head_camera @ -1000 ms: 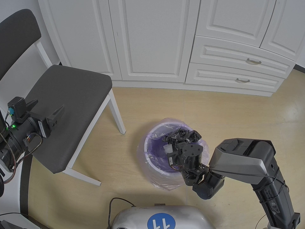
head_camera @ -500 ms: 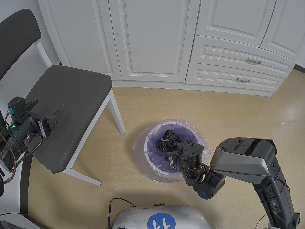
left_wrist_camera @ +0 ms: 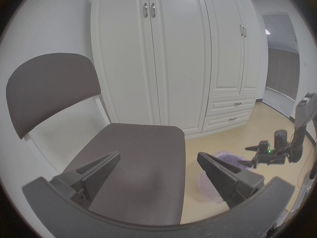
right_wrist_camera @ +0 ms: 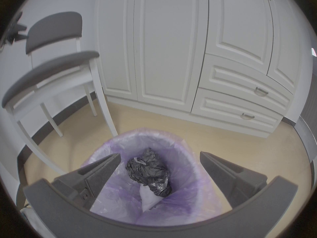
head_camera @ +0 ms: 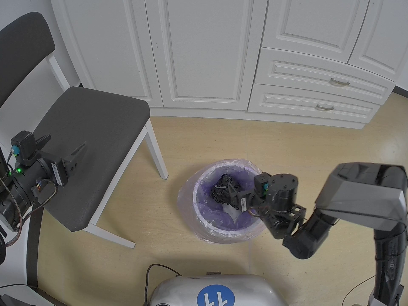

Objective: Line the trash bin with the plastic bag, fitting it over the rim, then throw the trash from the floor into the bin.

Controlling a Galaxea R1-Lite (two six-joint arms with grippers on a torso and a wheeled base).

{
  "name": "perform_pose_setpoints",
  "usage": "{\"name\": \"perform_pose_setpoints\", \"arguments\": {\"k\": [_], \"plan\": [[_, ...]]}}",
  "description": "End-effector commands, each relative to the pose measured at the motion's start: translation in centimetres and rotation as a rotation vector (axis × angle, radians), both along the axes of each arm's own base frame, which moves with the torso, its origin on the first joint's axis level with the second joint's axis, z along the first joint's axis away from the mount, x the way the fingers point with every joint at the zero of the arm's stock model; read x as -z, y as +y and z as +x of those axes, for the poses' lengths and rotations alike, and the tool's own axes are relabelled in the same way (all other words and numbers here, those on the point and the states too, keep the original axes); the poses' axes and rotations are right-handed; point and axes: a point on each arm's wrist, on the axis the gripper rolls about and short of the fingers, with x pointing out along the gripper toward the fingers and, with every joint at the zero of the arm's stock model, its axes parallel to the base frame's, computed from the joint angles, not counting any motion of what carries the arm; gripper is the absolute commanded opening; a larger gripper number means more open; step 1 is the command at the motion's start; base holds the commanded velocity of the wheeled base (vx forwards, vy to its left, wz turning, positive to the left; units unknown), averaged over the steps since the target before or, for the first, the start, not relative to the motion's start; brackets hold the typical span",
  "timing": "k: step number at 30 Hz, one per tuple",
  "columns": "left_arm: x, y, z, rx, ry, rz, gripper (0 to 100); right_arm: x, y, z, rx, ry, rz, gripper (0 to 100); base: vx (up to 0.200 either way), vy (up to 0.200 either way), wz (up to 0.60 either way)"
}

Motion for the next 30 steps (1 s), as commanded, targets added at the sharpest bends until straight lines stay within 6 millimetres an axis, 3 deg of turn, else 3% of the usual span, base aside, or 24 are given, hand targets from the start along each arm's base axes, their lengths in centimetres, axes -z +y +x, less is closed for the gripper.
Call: {"name": "perform_pose_setpoints", "arguments": {"k": [1,2,4,8,10,11,15,18,19,20,21,23,24,25,30], "plan": [[-0.2,0.2,-0.1,-0.009,-0.013,0.004,100,-8.0,-5.8,-3.4,-0.001,-0.089,0.057,100,0.0,0.0,0.0],[-0.2,0.2,-0.1,-0.009,-0.013,0.004,100,-8.0,-5.8,-3.4,-0.001,-0.089,0.057,100,0.0,0.0,0.0],[-0.9,0.7,-0.3,-0.036,-0.057,-0.001,100,-11.5,-9.7,-4.4,0.075,-0.167,0.087,100,0.0,0.0,0.0],[-2.0,1.2,-1.2,-0.062,-0.15,0.018,100,-15.8,-14.1,-6.2,0.142,-0.295,0.129,100,0.0,0.0,0.0],[-3.0,1.8,-2.3,-0.087,-0.221,0.033,100,-18.2,-16.6,-8.5,0.192,-0.382,0.148,100,0.0,0.0,0.0],[-3.1,1.8,-2.5,-0.089,-0.232,0.034,100,-18.6,-17.0,-9.0,0.201,-0.398,0.152,100,0.0,0.0,0.0],[-4.6,2.3,-5.4,-0.106,-0.336,0.022,100,-22.0,-19.4,-14.8,0.248,-0.488,0.174,100,0.0,0.0,0.0],[-4.8,2.3,-5.6,-0.107,-0.343,0.023,100,-22.2,-19.5,-15.2,0.248,-0.493,0.175,100,0.0,0.0,0.0],[-6.0,2.6,-7.9,-0.112,-0.427,0.024,100,-23.9,-20.6,-20.7,0.249,-0.51,0.187,100,0.0,0.0,0.0],[-6.4,2.7,-8.7,-0.117,-0.449,0.034,100,-24.2,-20.9,-22.4,0.249,-0.504,0.186,100,0.0,0.0,0.0],[-6.4,2.7,-9.0,-0.118,-0.454,0.035,100,-24.2,-20.9,-22.8,0.249,-0.501,0.185,100,0.0,0.0,0.0],[-6.4,2.9,-10.7,-0.118,-0.466,0.036,100,-24.4,-21.5,-25.8,0.25,-0.492,0.184,100,0.0,0.0,0.0],[-6.4,2.9,-10.7,-0.118,-0.466,0.036,100,-24.4,-21.5,-25.8,0.25,-0.492,0.184,100,0.0,0.0,0.0],[-6.3,3.0,-12.2,-0.116,-0.463,0.038,100,-24.3,-21.9,-27.9,0.249,-0.496,0.188,100,0.0,0.0,0.0],[-5.8,3.4,-15.9,-0.115,-0.451,0.036,100,-24.7,-22.6,-31.4,0.259,-0.581,0.224,100,0.0,0.0,0.0]]}}
